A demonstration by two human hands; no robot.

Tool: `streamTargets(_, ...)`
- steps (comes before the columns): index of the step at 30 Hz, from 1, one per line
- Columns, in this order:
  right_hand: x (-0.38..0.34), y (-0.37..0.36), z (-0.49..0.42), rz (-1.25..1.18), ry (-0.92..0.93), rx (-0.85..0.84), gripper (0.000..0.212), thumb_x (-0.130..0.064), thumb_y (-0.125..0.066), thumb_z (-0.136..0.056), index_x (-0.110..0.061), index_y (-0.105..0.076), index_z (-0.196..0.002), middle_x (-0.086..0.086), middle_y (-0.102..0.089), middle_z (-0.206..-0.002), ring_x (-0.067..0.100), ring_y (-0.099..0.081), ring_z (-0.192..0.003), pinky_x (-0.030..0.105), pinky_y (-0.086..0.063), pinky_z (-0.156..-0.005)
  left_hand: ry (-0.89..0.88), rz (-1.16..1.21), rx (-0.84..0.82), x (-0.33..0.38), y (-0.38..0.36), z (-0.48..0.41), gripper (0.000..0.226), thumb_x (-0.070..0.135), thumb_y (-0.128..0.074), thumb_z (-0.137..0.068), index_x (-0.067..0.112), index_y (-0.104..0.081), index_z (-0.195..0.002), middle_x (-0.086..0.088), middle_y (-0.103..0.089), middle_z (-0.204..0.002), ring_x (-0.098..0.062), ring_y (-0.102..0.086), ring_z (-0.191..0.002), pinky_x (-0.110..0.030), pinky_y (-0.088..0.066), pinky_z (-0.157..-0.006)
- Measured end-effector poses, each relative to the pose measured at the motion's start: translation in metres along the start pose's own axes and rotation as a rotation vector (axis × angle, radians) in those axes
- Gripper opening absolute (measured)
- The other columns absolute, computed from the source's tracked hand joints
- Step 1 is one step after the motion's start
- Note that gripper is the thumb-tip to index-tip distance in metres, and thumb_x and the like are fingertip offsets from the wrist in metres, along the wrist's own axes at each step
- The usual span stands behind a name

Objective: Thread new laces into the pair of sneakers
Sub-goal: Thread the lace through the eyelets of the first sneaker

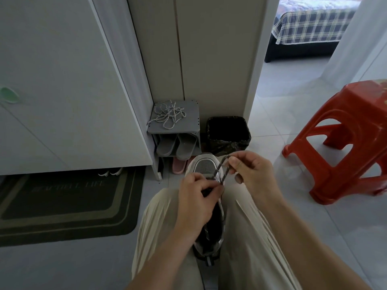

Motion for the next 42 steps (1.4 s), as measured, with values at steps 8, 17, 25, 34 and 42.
streamTargets(8, 0.045, 0.002, 0.025, 0.225, -0.136, -0.097, 0.014, -0.026, -0.063, -0.087, -0.018, -0.069, -0.079, -0.007, -0.061, -0.056, -0.001, -0.05, -0.048, 0.013, -0.038, -0.048, -0.028, 0.15, -0.156, 0.019, 0.004, -0.021, 0.013, 0.019, -0.066, -0.087, 0.023, -0.074, -0.097, 0.021, -0.061, -0.092, 0.008, -0.058, -0.092, -0.007, -0.042, -0.079)
streamTargets(17, 0.065, 0.036, 0.034, 0.155, -0.183, 0.115, 0.026, -0.021, -0.058, -0.092, -0.008, -0.061, -0.07, 0.0, -0.048, -0.048, 0.014, -0.04, -0.046, 0.019, -0.031, -0.041, 0.181, 0.081, -0.133, -0.056, 0.027, 0.016, 0.012, 0.02, -0.074, -0.08, 0.026, -0.064, -0.081, 0.007, -0.067, -0.075, 0.002, -0.061, -0.069, -0.009, -0.045, -0.063)
streamTargets(25, 0.054, 0.009, 0.039, 0.358, -0.041, -0.038, 0.018, -0.025, -0.06, -0.09, -0.024, -0.065, -0.073, -0.01, -0.053, -0.05, 0.003, -0.042, -0.047, 0.018, -0.033, -0.048, 0.14, 0.109, -0.169, -0.049, 0.019, 0.022, 0.017, 0.01, -0.065, -0.087, 0.023, -0.059, -0.077, 0.007, -0.062, -0.071, 0.006, -0.056, -0.064, -0.009, -0.043, -0.062)
streamTargets(34, 0.043, -0.003, 0.041, 0.437, 0.017, -0.077, 0.012, -0.029, -0.063, -0.087, -0.028, -0.065, -0.075, -0.007, -0.061, -0.06, 0.006, -0.051, -0.054, 0.029, -0.045, -0.056, -0.056, -0.206, -0.076, -0.019, 0.036, 0.001, 0.014, 0.024, -0.05, -0.096, 0.028, -0.046, -0.083, 0.013, -0.057, -0.073, -0.001, -0.052, -0.063, -0.014, -0.036, -0.056)
streamTargets(42, 0.033, -0.018, 0.049, 0.512, 0.053, -0.112, 0.006, -0.03, -0.067, -0.085, -0.031, -0.066, -0.079, -0.008, -0.065, -0.068, 0.005, -0.06, -0.064, 0.017, -0.048, -0.058, 0.106, -0.036, -0.128, -0.053, 0.03, 0.012, 0.015, 0.046, -0.063, -0.083, 0.034, -0.061, -0.091, 0.015, -0.064, -0.08, 0.004, -0.06, -0.076, -0.02, -0.05, -0.071)
Point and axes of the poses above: each hand's wrist, its own z-axis away from the middle knuckle, its own y-axis out of the back of the hand, x = y × z, the point moved 10 cm from there along -z, towards the middle knuckle
